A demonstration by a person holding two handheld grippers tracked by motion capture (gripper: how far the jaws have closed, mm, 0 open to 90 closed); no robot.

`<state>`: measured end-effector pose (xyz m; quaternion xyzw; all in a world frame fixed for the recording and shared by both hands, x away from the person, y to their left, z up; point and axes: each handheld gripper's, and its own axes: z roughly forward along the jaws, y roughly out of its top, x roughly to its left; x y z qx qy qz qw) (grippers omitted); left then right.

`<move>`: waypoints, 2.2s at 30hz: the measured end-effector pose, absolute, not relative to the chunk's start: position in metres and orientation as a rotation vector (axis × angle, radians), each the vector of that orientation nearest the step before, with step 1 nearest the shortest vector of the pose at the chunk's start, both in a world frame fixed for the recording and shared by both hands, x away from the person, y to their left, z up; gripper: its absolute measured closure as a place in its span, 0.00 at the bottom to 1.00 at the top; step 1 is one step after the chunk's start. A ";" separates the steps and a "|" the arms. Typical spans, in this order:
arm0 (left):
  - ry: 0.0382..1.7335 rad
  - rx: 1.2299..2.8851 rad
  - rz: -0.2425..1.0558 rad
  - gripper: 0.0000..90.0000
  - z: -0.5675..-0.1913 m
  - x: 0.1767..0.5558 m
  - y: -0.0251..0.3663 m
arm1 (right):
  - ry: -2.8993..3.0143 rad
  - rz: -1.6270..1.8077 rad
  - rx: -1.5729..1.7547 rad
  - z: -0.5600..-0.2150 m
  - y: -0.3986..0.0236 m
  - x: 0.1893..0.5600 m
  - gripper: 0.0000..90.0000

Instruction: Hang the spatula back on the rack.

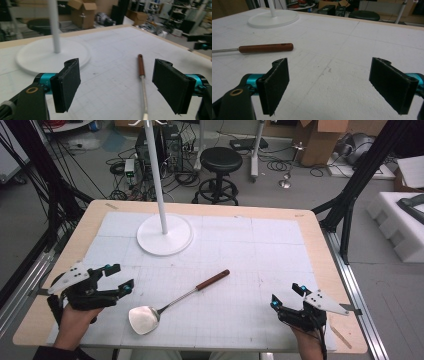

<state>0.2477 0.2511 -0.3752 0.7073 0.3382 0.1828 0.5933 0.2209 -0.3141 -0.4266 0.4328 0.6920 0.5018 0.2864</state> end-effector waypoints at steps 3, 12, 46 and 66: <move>0.723 1.704 0.347 0.27 -0.373 0.253 0.232 | 1.852 1.340 1.150 -0.427 -0.314 0.222 0.17; 0.677 1.949 0.181 0.38 -0.387 0.271 0.177 | 1.870 1.348 1.128 -0.427 -0.312 0.219 0.17; 0.846 2.378 0.165 0.93 -0.426 0.291 0.107 | 1.885 1.339 1.119 -0.427 -0.303 0.221 0.18; 0.832 2.276 0.138 0.94 -0.415 0.291 0.121 | 1.873 1.367 1.146 -0.429 -0.307 0.221 0.18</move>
